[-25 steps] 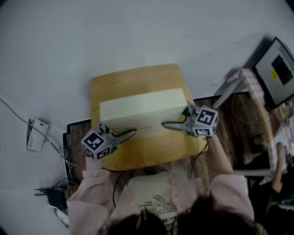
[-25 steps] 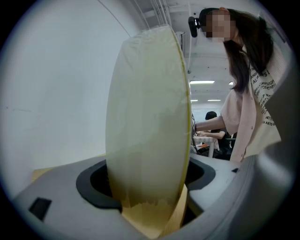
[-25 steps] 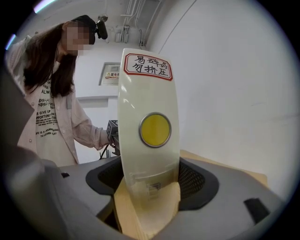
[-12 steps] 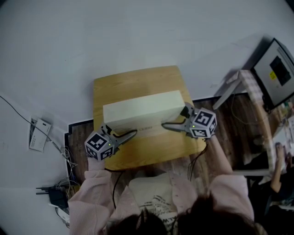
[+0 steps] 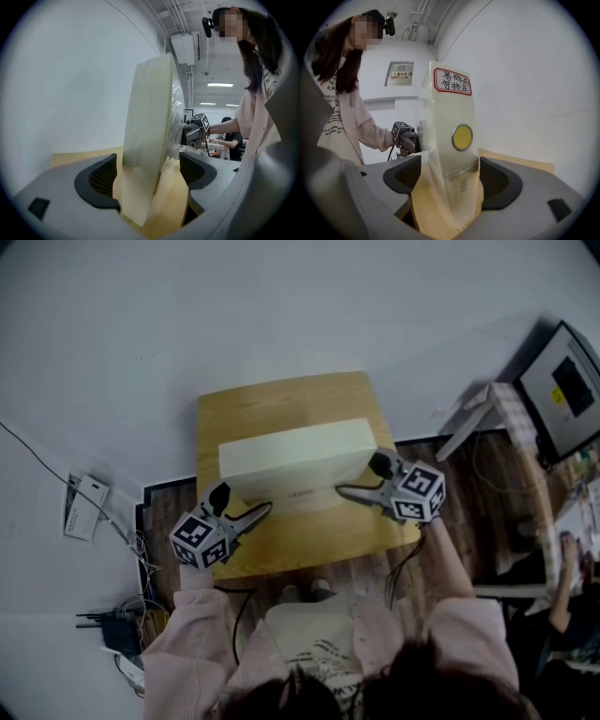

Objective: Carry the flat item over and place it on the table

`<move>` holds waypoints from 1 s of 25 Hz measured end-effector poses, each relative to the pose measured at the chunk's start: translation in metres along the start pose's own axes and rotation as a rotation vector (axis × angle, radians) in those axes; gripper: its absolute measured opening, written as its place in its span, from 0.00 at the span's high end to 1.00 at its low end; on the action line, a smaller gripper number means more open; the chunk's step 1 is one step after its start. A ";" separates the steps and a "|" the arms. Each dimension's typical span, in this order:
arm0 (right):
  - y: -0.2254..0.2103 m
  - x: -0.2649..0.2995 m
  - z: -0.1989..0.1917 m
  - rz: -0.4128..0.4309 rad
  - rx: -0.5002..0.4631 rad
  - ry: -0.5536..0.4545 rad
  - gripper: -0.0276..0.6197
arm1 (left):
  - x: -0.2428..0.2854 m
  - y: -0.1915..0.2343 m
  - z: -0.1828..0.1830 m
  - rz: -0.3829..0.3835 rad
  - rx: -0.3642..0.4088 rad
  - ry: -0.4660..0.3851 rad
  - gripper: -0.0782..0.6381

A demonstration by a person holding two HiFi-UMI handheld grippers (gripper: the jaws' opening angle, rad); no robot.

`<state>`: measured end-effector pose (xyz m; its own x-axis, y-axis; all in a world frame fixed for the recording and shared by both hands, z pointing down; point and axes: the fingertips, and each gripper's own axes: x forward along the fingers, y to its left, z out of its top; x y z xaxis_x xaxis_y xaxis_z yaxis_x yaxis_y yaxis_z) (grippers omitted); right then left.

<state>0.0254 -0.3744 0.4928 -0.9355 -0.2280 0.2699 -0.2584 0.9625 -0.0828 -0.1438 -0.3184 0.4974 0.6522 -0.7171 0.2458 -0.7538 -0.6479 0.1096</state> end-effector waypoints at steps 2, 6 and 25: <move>0.002 0.000 0.001 -0.003 0.015 -0.008 0.33 | -0.003 0.000 0.000 0.015 -0.014 -0.013 0.29; 0.003 0.000 -0.001 -0.024 0.027 -0.014 0.33 | -0.011 0.005 -0.001 0.054 -0.045 -0.030 0.29; 0.014 -0.051 -0.012 -0.307 0.108 -0.134 0.67 | -0.064 -0.017 -0.006 0.258 -0.072 -0.135 0.54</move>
<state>0.0728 -0.3472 0.4896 -0.8316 -0.5287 0.1701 -0.5500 0.8265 -0.1202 -0.1733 -0.2601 0.4852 0.4391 -0.8867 0.1446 -0.8968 -0.4230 0.1297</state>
